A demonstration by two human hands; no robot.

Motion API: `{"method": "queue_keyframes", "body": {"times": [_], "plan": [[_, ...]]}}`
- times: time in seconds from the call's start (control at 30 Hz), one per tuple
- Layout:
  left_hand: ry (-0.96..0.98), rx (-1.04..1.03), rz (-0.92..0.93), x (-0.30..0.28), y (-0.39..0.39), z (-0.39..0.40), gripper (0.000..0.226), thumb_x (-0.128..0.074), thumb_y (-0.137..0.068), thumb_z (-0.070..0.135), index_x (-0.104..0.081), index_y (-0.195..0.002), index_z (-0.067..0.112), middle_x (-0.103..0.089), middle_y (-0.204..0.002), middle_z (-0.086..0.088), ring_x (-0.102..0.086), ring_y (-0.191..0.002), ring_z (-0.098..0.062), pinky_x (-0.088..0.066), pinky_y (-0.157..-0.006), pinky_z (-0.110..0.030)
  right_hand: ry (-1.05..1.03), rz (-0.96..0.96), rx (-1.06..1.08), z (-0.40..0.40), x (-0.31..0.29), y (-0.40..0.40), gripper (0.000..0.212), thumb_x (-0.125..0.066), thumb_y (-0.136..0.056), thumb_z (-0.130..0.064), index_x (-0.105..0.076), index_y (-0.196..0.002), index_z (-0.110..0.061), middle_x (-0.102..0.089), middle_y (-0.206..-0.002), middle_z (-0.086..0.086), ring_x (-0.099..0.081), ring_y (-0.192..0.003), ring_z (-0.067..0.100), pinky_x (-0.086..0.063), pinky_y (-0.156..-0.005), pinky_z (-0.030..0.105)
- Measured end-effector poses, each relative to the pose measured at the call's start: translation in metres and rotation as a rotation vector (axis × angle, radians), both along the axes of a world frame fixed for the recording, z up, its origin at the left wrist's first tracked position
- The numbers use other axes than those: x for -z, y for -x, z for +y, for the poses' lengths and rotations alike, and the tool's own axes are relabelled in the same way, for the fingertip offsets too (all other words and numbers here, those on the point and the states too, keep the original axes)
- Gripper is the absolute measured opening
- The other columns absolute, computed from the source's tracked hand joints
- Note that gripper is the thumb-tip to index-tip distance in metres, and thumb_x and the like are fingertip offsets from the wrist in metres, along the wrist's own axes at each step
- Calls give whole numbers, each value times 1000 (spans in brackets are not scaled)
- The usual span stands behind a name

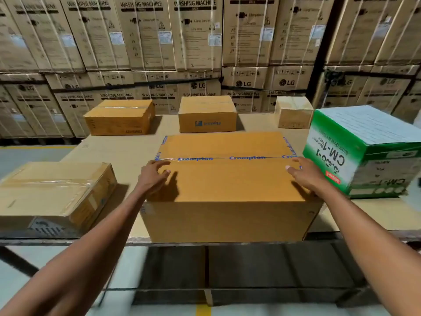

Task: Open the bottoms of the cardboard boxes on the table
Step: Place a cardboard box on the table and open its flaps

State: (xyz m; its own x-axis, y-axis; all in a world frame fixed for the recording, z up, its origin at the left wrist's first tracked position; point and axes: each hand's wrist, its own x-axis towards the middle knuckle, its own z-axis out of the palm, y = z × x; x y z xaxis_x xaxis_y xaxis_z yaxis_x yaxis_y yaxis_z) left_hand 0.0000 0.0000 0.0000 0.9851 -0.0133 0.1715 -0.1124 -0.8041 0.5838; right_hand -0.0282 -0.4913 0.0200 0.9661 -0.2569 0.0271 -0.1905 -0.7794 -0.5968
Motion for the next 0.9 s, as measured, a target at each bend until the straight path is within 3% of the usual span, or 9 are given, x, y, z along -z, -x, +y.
{"method": "queue_keyframes", "body": {"times": [0.13, 0.23, 0.37, 0.47, 0.57, 0.67, 0.77, 0.83, 0.9], "plan": [[-69, -195, 92, 2, -21, 5, 38, -62, -96, 37, -62, -133, 34, -38, -153, -14, -42, -135, -40, -38, -111, -54, -112, 55, 55, -5, 1, -18, 71, -59, -96, -45, -28, -155, -18, -30, -160, 11, -37, -142, 36, -34, -114, 46], [-22, -271, 164, 12, -33, 9, 54, -59, -95, 49, -49, -145, 33, -26, -159, -14, -39, -137, -43, -39, -111, -54, -194, 85, 78, -14, 5, -32, 76, -60, -97, -44, -23, -157, -17, -27, -162, 10, -32, -146, 34, -30, -115, 45], [243, -284, 295, 17, -45, 15, 82, -62, -92, 56, -23, -157, 23, -46, -149, -13, -53, -127, -36, -44, -106, -47, -381, 154, 102, -22, 14, -46, 82, -59, -97, -48, -15, -159, -17, -20, -166, 8, -24, -150, 30, -24, -118, 43], [354, -222, 327, 15, -48, 16, 56, -65, -91, 52, -52, -134, 19, -67, -116, -7, -64, -94, -24, -53, -83, -38, -478, 194, 61, -20, 10, -49, 79, -55, -100, -43, -12, -160, -14, -20, -165, 5, -22, -151, 27, -24, -116, 37], [450, -178, 319, 16, -48, 21, 46, -70, -89, 45, -59, -126, 21, -70, -105, -7, -65, -83, -20, -51, -69, -31, -531, 198, 61, -21, 7, -52, 83, -61, -97, -40, -12, -160, -15, -20, -165, 5, -26, -149, 27, -28, -113, 37], [519, -150, 261, 19, -42, 20, 39, -74, -88, 39, -63, -122, 22, -72, -105, -10, -65, -82, -20, -51, -67, -30, -575, 144, 86, -27, 16, -53, 83, -67, -94, -34, -19, -159, -15, -23, -164, 6, -32, -146, 27, -33, -103, 32], [595, -159, 145, 14, -37, 18, 31, -77, -85, 37, -67, -114, 39, -75, -104, 2, -70, -92, -22, -57, -75, -33, -603, 21, 80, -31, 14, -50, 82, -70, -92, -30, -25, -158, -13, -25, -164, 7, -32, -146, 26, -30, -106, 30], [622, -131, 57, 12, -36, 22, 41, -79, -83, 39, -66, -121, 43, -74, -111, 10, -70, -102, -16, -57, -88, -39, -639, -64, 58, -35, 13, -49, 77, -70, -93, -25, -28, -156, -13, -32, -160, 3, -37, -143, 22, -29, -102, 24], [649, -87, -27, 8, -32, 22, 50, -78, -85, 37, -59, -130, 46, -71, -121, 11, -67, -110, -10, -54, -92, -34, -741, -150, 25, -36, 8, -45, 74, -70, -92, -17, -32, -155, -17, -42, -148, -5, -50, -129, 17, -39, -96, 21]]}}
